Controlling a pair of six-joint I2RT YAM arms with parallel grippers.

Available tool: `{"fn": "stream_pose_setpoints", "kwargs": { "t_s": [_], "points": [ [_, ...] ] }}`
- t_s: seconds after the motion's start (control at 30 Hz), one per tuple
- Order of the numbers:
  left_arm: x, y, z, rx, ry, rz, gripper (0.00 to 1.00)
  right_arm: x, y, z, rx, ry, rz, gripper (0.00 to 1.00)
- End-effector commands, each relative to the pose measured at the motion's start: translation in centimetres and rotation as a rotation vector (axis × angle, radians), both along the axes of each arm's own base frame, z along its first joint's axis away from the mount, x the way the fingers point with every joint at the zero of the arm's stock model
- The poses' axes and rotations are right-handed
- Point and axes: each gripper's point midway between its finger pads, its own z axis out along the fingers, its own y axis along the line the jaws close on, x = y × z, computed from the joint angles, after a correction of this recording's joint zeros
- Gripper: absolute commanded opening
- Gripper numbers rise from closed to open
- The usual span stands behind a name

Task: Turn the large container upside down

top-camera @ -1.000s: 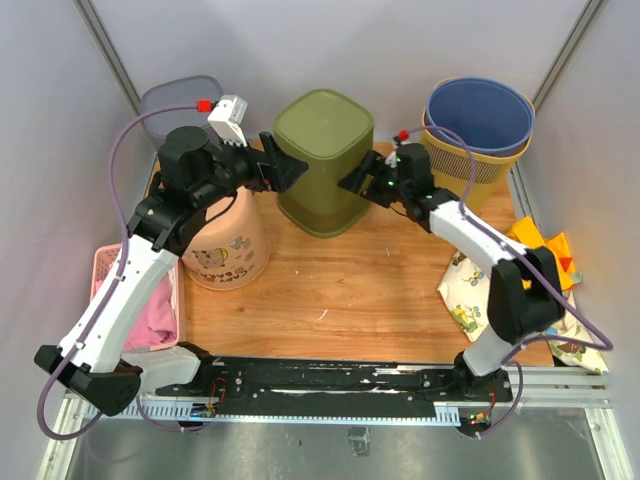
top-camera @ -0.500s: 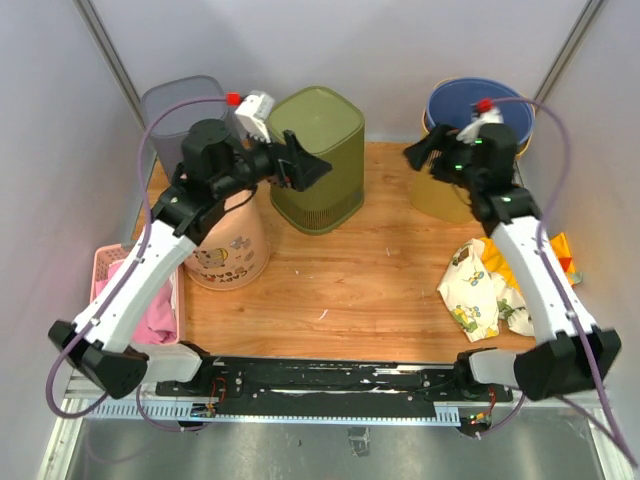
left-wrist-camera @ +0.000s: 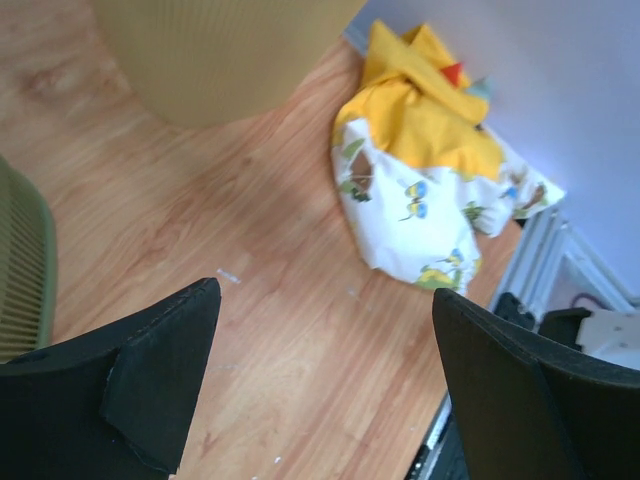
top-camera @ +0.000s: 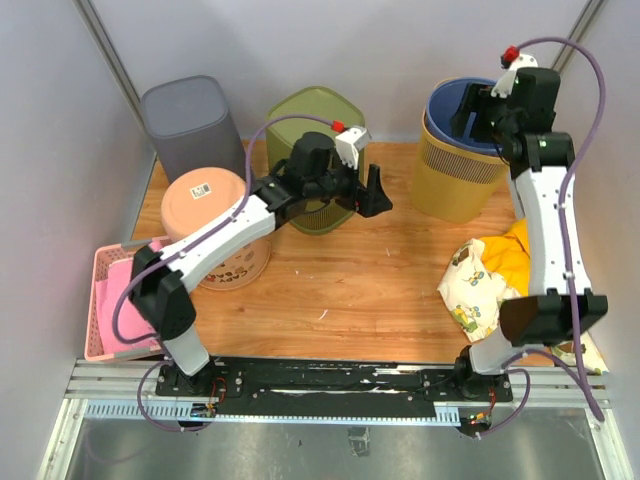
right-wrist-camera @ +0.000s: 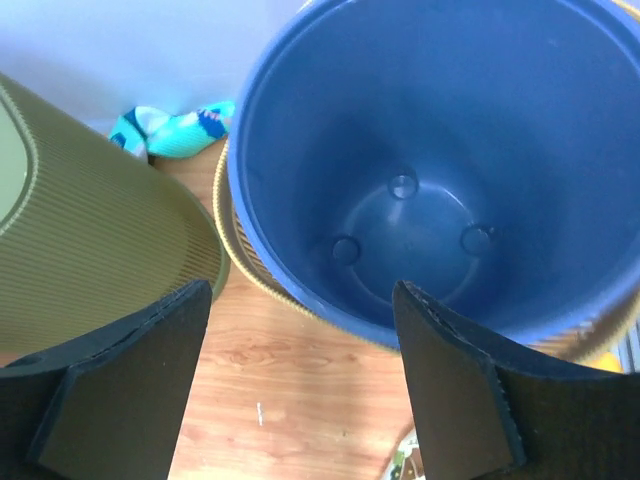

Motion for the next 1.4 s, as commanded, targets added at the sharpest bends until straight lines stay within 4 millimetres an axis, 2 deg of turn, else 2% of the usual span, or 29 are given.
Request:
{"fn": "stream_pose_setpoints", "kwargs": {
  "t_s": [0.0,0.13,0.27,0.47,0.57,0.63,0.77,0.9,0.97,1.03,1.1,1.17,1.23,1.27,1.37],
  "points": [
    [2.8,-1.2,-3.8,0.063,-0.003,0.038,0.91,1.2,1.9,-0.7,-0.097,0.07,0.227,0.74],
    [5.2,-1.2,-5.9,0.113,-0.014,0.113,0.91,3.8,2.8,-1.2,-0.101,0.085,0.292,0.68],
    [7.8,0.5,-7.3,0.129,0.006,0.195,0.91,6.0,3.3,-2.6,-0.115,0.121,0.322,0.67],
    [10.9,3.9,-8.6,0.107,0.06,0.276,0.91,6.9,4.2,-4.7,-0.135,0.169,0.353,0.66],
    [11.5,4.5,-8.9,0.112,0.067,0.287,0.91,7.3,4.0,-5.1,-0.138,0.172,0.338,0.62],
    [11.6,4.6,-8.9,0.109,0.072,0.286,0.91,7.4,3.9,-5.0,-0.143,0.164,0.328,0.56],
    [10.9,4.2,-7.6,0.073,0.076,0.257,0.91,7.8,3.6,-4.8,-0.162,0.151,0.312,0.41],
    [9.4,4.3,-4.2,0.014,0.058,0.229,0.91,8.1,3.4,-5.5,-0.227,0.161,0.303,0.42],
    [8.5,4.5,-2.6,-0.013,0.052,0.214,0.91,8.3,3.5,-6.7,-0.296,0.189,0.3,0.41],
    [7.5,4.8,-1.4,-0.035,0.05,0.202,0.91,8.6,3.7,-7.8,-0.355,0.213,0.302,0.41],
    [6.5,5.0,-0.3,-0.053,0.049,0.186,0.91,8.5,3.9,-7.9,-0.387,0.213,0.306,0.39],
    [5.7,5.2,0.5,-0.069,0.054,0.175,0.91,8.2,4.4,-7.6,-0.405,0.207,0.322,0.28],
    [5.0,5.3,1.2,-0.088,0.054,0.163,0.91,8.0,4.8,-7.0,-0.425,0.194,0.326,0.1],
    [4.7,5.3,1.6,-0.1,0.054,0.157,0.91,7.6,4.9,-5.6,-0.436,0.164,0.318,0.02],
    [3.9,5.4,2.9,-0.13,0.049,0.141,0.91,6.6,5.2,-2.5,-0.451,0.093,0.307,0.0]
  ]
}}
